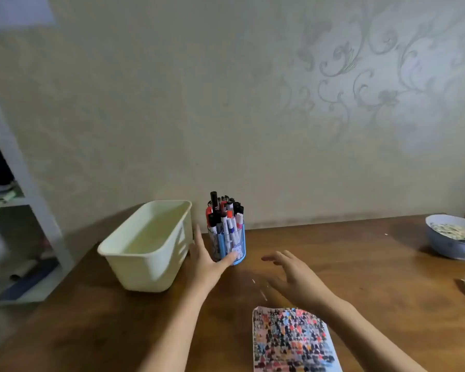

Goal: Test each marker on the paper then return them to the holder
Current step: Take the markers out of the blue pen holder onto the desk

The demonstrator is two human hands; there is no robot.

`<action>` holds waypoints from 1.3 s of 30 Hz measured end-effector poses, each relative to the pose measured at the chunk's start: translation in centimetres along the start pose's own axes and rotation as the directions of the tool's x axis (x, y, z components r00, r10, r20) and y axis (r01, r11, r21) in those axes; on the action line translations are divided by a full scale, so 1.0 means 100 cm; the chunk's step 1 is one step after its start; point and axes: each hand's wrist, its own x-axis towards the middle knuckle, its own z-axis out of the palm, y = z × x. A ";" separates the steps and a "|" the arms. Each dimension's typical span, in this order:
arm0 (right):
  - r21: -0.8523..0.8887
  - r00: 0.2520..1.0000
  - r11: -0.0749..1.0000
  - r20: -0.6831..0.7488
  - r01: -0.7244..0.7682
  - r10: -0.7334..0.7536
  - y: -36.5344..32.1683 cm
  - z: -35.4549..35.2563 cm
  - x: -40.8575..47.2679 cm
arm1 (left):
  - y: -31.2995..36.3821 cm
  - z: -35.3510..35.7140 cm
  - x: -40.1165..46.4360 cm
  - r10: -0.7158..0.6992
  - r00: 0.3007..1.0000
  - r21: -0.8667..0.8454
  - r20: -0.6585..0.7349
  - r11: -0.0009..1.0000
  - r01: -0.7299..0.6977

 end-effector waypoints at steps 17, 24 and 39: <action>0.248 0.993 0.967 -0.111 0.054 -0.027 0.030 0.005 0.066 | -0.007 0.021 0.046 0.162 0.983 0.106 -0.085 0.983 -0.153; 0.466 0.994 0.884 -0.113 0.049 0.005 0.022 -0.008 0.074 | -0.003 0.013 0.044 0.316 0.946 0.375 0.067 0.871 -0.318; 0.471 0.947 0.876 -0.316 0.100 0.062 0.038 0.005 0.082 | -0.002 0.015 0.067 0.468 0.837 0.486 0.284 0.682 -0.547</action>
